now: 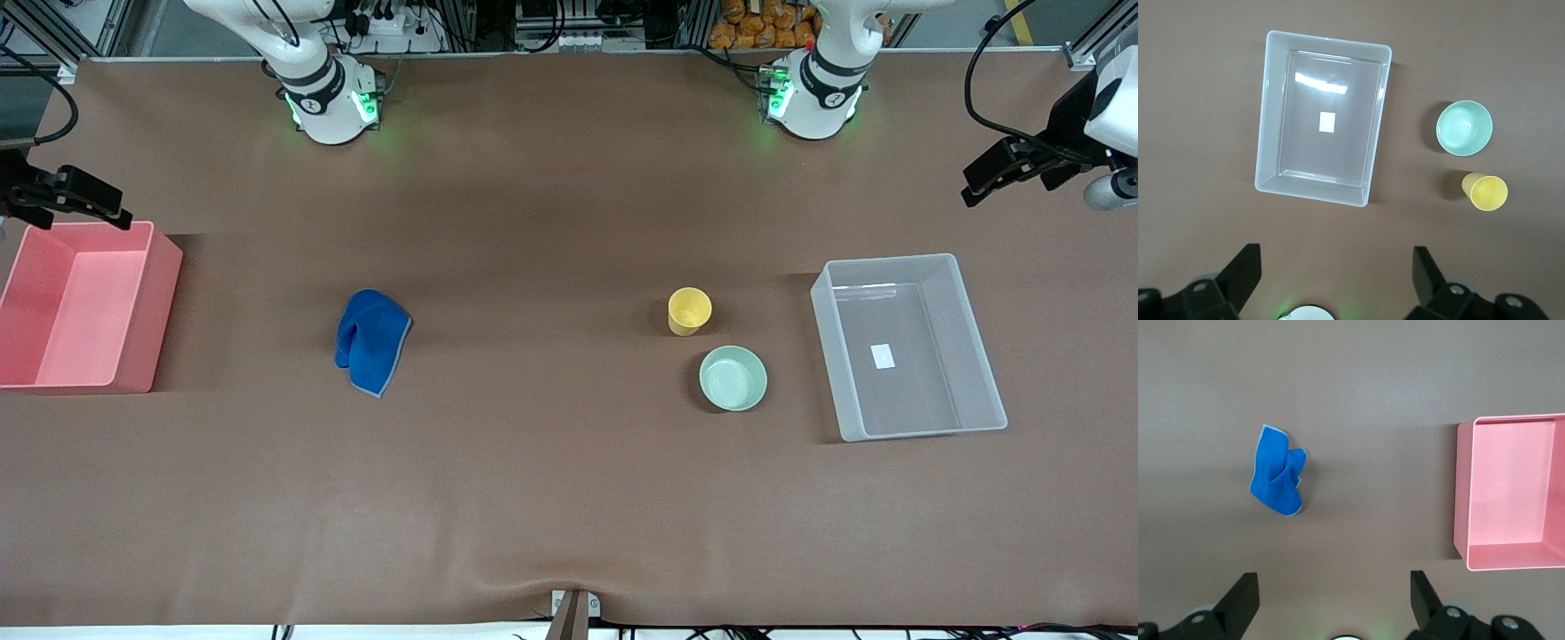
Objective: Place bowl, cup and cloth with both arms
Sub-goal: 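Move the left gripper toward the pale green bowl, then grasp the green bowl rim with the left gripper while the right gripper reaches the cloth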
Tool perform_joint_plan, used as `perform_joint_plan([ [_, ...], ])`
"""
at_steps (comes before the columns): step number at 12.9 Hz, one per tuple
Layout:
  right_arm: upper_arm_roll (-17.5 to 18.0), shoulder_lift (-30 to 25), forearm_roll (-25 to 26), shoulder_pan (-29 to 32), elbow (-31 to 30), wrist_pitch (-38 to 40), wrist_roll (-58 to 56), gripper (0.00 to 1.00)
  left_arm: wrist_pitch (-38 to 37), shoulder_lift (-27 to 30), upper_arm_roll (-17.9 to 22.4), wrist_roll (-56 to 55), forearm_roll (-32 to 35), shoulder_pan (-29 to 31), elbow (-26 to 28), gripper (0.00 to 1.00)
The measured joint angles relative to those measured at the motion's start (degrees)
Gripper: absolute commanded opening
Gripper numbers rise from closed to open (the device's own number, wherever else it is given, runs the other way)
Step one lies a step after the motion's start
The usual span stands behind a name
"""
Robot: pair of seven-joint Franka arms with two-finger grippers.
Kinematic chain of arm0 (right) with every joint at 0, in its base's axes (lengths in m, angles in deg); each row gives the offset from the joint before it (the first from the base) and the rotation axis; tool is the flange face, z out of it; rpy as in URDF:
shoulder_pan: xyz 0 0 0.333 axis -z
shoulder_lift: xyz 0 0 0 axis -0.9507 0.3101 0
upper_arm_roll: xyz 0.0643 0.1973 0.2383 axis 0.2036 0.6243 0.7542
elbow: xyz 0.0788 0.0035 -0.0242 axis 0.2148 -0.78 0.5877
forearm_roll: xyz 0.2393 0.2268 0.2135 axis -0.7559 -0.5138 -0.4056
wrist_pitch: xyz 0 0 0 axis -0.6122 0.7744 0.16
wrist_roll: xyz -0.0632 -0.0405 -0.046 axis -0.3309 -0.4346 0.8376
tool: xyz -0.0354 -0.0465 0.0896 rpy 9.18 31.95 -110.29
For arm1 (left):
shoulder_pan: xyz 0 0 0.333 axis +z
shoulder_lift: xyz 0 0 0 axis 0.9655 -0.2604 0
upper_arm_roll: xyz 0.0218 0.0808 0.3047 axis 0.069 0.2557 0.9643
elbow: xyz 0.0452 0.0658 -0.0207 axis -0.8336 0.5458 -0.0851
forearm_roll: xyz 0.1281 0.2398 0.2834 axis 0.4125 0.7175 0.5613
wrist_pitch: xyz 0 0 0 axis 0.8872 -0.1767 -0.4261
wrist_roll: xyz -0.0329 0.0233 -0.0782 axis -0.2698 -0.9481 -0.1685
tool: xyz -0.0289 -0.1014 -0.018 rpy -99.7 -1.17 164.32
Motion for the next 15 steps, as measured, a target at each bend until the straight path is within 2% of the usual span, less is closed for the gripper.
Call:
perform_joint_plan([
  [8,0.0,0.0,0.0,0.0,0.0,0.0,0.0,1.0,-0.4,-1.3,-0.4,-0.1,0.0,-0.4,0.0,1.0],
  [11,0.0,0.0,0.0,0.0,0.0,0.0,0.0,1.0,3.1,-5.7,-1.2,-4.8,0.0,-2.2,0.0,1.0],
  [15,0.0,0.0,0.0,0.0,0.0,0.0,0.0,1.0,11.8,-14.3,-5.4,-16.8,0.0,-4.0,0.5,1.0],
])
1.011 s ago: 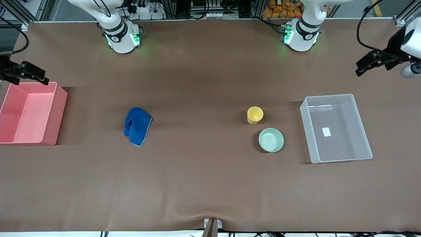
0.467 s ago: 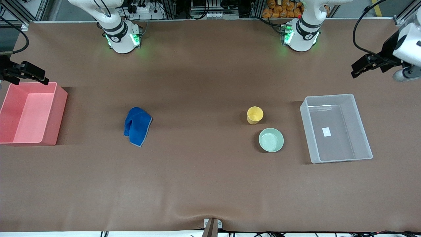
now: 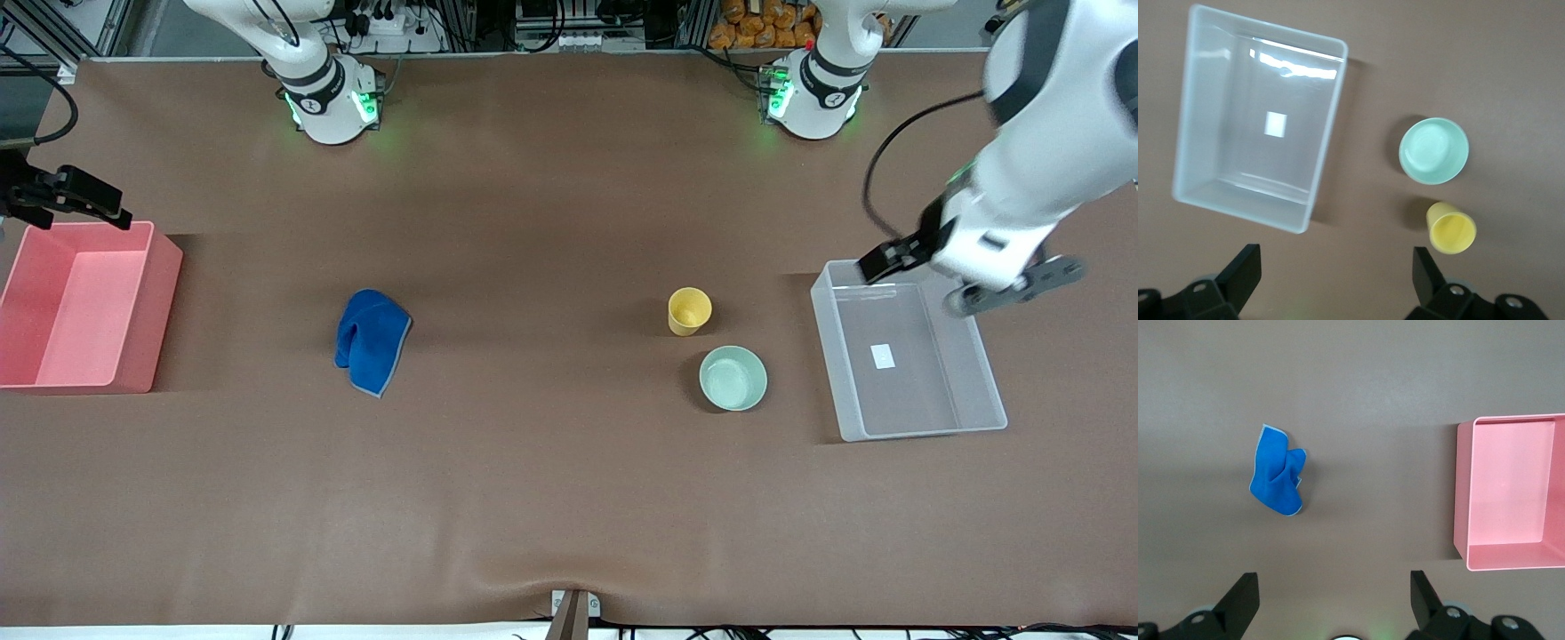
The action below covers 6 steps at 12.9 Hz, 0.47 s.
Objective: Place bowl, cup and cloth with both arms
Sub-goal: 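Grasp the green bowl rim with the left gripper while the right gripper reaches the cloth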
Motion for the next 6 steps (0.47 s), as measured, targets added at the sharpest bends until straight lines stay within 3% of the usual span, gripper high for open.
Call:
perform_joint_plan([
  [6,0.0,0.0,0.0,0.0,0.2,-0.1,0.0,1.0,15.9,-7.6,-0.3,-14.6,0.0,-0.7,10.5,1.0],
])
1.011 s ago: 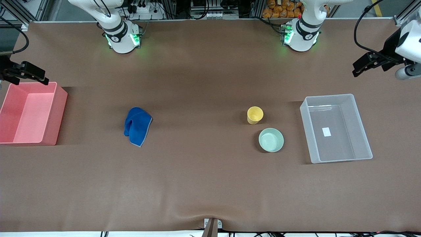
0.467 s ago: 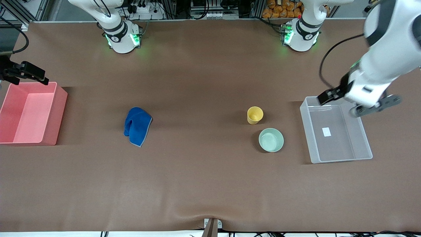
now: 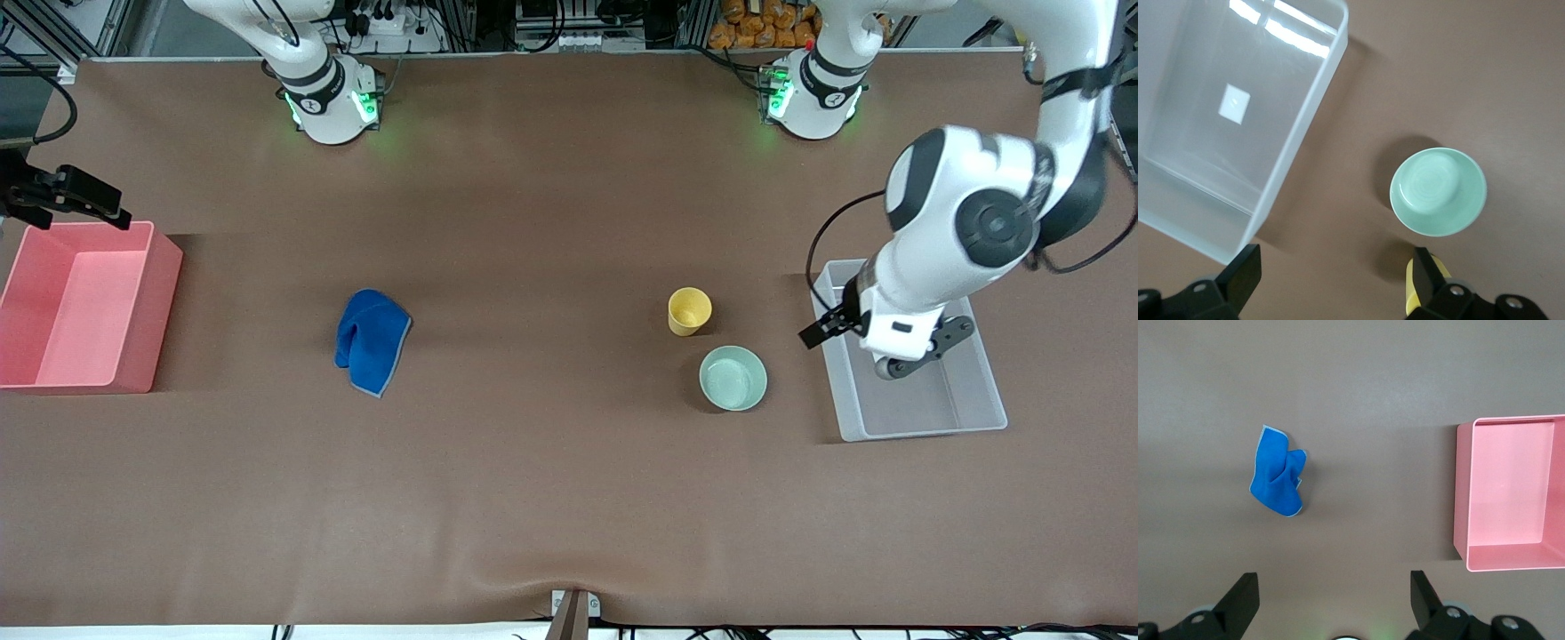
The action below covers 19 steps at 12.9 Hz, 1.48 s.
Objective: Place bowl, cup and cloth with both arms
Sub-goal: 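Grasp the green bowl rim with the left gripper while the right gripper reaches the cloth, then place the bowl in the clear bin while the right gripper grasps the cloth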
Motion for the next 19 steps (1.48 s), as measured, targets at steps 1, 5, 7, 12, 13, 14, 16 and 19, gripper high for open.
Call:
perform_joint_plan([
  [1,0.0,0.0,0.0,0.0,0.1,0.0,0.0,1.0,1.4,-1.8,0.0,-1.2,0.0,-0.7,0.6,1.0],
  [5,-0.2,0.1,0.0,0.3,0.2,0.0,0.0,1.0,8.4,-9.2,-0.1,-6.8,0.0,-2.4,1.2,0.9],
  [7,-0.3,0.7,0.0,0.5,0.2,0.0,0.0,1.0,12.1,-12.7,0.0,-9.0,0.0,-2.9,1.4,0.83],
  [12,-0.3,6.7,0.1,1.1,-0.1,-0.6,-0.2,1.0,15.4,-17.3,-0.1,-17.8,2.9,-6.6,1.5,0.0],
  [13,-0.1,9.1,0.0,1.0,-0.2,-0.9,-0.2,1.0,15.4,-17.5,-0.1,-20.3,5.4,-7.0,1.5,0.0],
  [14,0.1,11.5,0.0,1.0,-0.3,-1.5,-0.2,1.0,15.4,-17.8,0.0,-22.4,7.5,-7.1,1.5,0.0],
  [16,0.3,15.8,-0.1,0.8,-0.3,-3.1,-0.2,1.0,15.6,-18.1,-0.1,-23.7,8.8,-7.2,1.1,0.0],
  [19,0.5,20.8,-1.2,0.1,-0.5,-5.9,1.9,1.0,15.6,-17.0,0.2,-23.5,9.4,-6.5,0.1,0.0],
])
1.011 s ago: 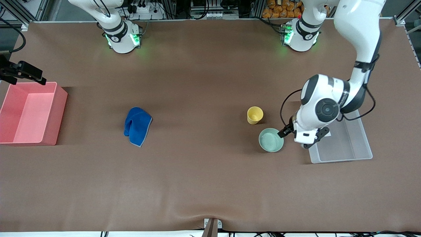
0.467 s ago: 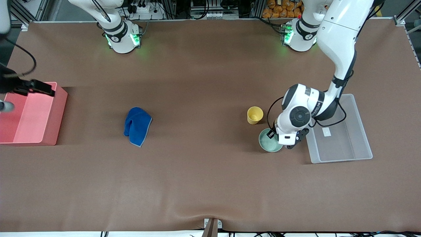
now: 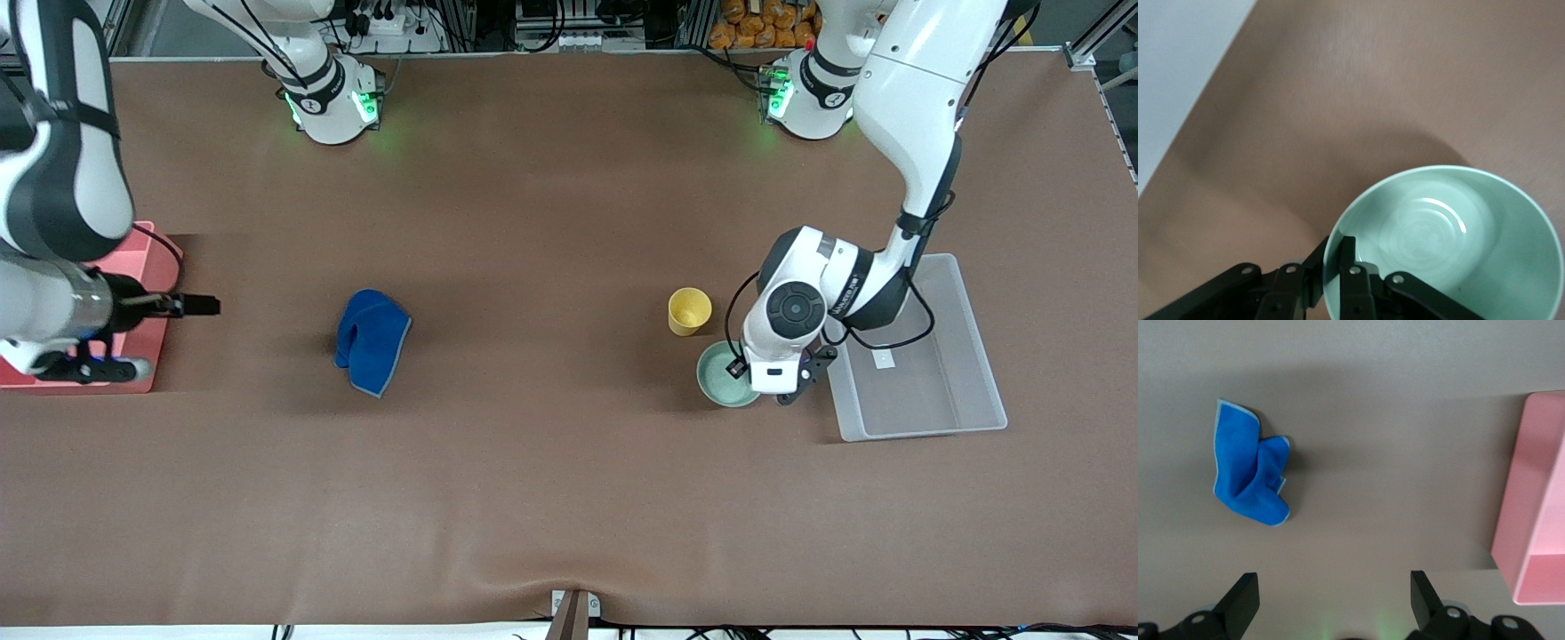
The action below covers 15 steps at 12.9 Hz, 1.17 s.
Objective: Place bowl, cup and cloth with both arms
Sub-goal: 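Place the bowl in the clear bin while the right gripper grasps the cloth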
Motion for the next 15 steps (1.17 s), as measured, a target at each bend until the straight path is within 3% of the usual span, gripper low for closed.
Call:
perform_joint_plan([
  [4,0.2,6.3,-4.7,-0.8,-0.2,-5.7,6.9,1.0,-3.3,6.3,0.2,9.1,0.3,5.1,-1.4,0.0],
  [9,0.2,9.7,-8.1,-2.9,-5.5,-14.3,15.2,1.0,-16.9,17.3,0.2,25.7,-0.3,11.5,-1.0,0.0],
  [13,0.2,9.9,-11.2,-2.9,-12.2,-21.4,18.0,1.0,-18.7,20.7,0.2,34.8,-1.1,17.6,5.0,0.0],
  [15,0.2,9.9,-15.8,-3.0,-14.6,-23.9,18.9,1.0,-17.1,20.9,0.1,38.7,-1.1,20.1,7.9,0.0],
])
